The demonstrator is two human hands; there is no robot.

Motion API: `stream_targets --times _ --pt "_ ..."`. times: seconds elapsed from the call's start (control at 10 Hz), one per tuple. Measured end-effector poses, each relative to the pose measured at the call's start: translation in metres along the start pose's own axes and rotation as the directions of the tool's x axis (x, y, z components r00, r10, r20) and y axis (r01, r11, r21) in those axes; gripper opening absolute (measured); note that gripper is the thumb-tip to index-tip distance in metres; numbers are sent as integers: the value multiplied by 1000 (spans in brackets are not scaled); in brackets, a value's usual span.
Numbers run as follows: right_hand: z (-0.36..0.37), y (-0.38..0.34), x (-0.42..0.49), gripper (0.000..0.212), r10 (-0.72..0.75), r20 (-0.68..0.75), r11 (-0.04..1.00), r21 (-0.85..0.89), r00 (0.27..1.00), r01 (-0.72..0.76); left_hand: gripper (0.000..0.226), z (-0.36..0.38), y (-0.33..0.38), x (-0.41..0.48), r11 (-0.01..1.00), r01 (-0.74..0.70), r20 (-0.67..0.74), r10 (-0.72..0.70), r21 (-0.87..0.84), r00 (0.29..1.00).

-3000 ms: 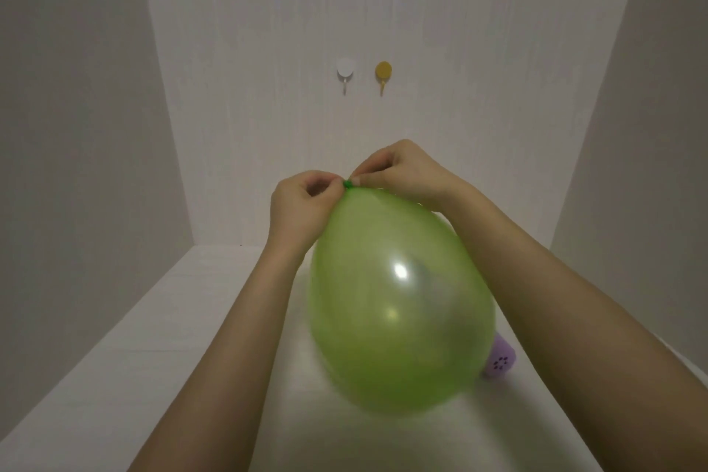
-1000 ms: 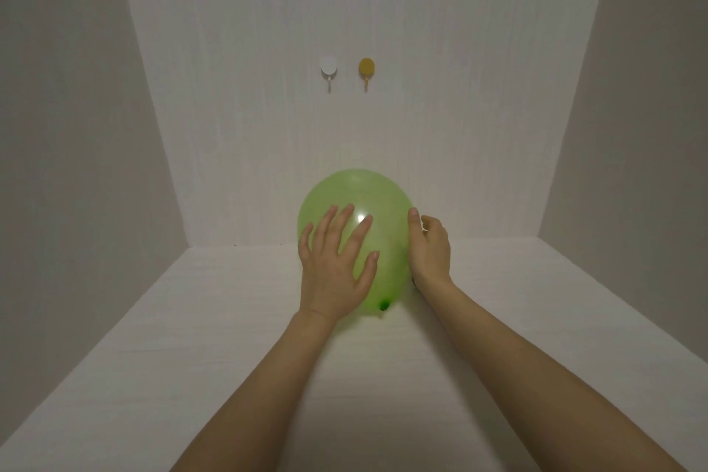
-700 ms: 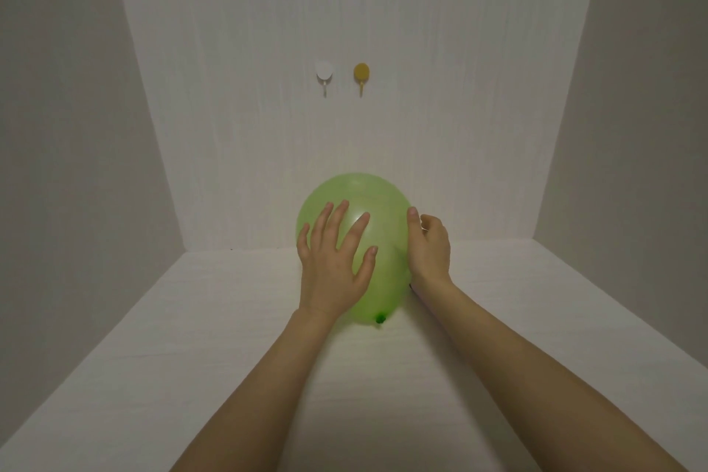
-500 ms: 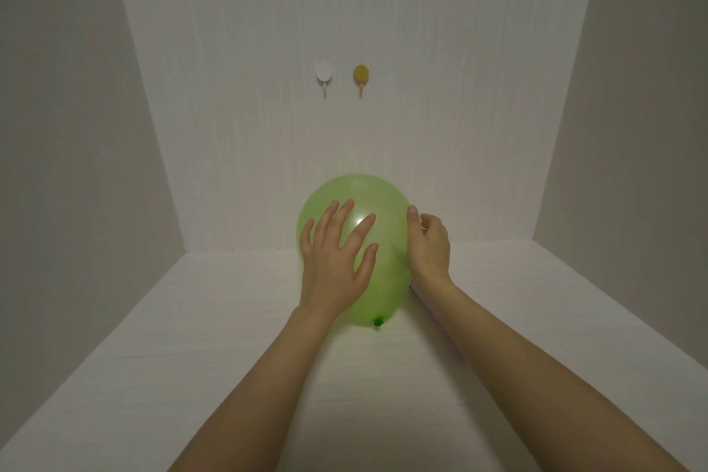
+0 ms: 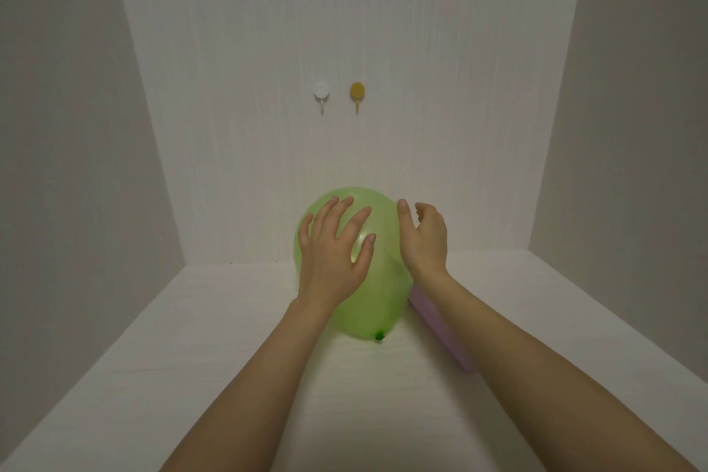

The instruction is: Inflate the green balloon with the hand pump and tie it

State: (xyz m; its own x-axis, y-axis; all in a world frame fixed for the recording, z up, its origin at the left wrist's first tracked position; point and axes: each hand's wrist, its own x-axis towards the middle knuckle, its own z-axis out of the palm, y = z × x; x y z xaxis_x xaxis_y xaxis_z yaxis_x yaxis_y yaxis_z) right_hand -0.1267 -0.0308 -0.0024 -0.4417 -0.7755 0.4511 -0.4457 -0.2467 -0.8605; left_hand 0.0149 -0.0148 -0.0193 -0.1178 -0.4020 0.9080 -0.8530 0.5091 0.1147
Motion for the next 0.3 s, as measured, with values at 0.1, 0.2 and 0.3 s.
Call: stream_targets --times 0.1,0.2,0.3 --pt "0 -7 3 62 -60 -7 998 -26 998 59 42 -4 3 12 995 90 48 -88 -33 995" --pt "-1 -18 1 59 -98 -18 995 -28 995 97 46 -7 9 16 991 121 70 -117 -57 991" --pt "-3 -35 7 55 -149 -51 989 3 988 149 48 -12 11 31 979 158 51 -153 -127 987"
